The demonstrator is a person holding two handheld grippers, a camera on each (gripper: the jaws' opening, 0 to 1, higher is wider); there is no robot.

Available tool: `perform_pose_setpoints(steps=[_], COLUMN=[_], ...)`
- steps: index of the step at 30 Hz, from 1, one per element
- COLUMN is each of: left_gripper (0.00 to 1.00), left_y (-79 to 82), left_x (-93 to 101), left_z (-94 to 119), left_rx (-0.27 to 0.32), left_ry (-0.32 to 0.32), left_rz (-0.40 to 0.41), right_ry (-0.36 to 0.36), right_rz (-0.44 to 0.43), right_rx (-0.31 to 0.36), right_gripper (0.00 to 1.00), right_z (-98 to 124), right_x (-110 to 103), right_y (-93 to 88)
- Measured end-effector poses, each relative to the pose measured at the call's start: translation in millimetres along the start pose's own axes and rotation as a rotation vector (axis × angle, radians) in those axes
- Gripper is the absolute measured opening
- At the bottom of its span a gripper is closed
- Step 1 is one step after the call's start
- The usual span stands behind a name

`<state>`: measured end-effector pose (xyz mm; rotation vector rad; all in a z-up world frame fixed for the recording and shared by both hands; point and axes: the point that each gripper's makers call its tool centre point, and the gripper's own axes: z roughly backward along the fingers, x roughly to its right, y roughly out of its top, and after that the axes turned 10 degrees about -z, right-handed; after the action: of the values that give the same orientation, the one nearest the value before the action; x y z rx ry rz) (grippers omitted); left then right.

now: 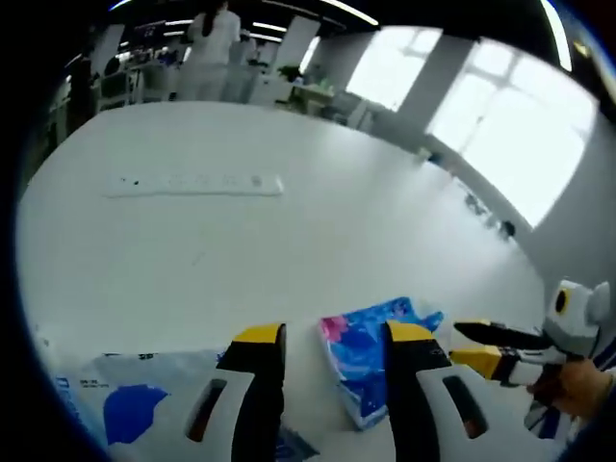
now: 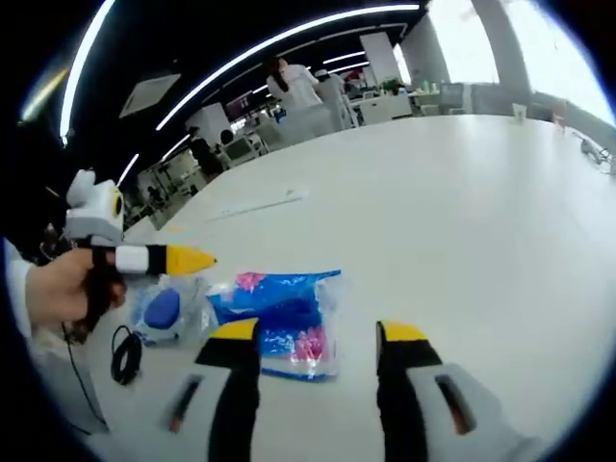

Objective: Arrange the tabletop items into an orderly group along one side of the table until the central work area is clear of visible clutter.

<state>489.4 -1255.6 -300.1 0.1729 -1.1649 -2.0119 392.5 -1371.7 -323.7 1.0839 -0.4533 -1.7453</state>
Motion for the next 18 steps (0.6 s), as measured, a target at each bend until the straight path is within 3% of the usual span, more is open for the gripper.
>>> perform_pose_setpoints(steps=[4, 18], left_gripper=[0.42, 0.50], left_y=[3.1, -20.4], left_x=[6.7, -35.0], left_z=[22.0, 118.6], left_rx=[-0.002, -0.009], left_ry=[-0.026, 0.056], left_rz=[-0.042, -0.043], right_ry=[0.012, 0.059], right_rz=[-0.012, -0.026], right_rx=[-0.010, -0.024], right_gripper=[0.56, 0.55], right_z=[13.6, 39.7], right_x=[-14.7, -70.0], right_y=[-4.6, -22.3])
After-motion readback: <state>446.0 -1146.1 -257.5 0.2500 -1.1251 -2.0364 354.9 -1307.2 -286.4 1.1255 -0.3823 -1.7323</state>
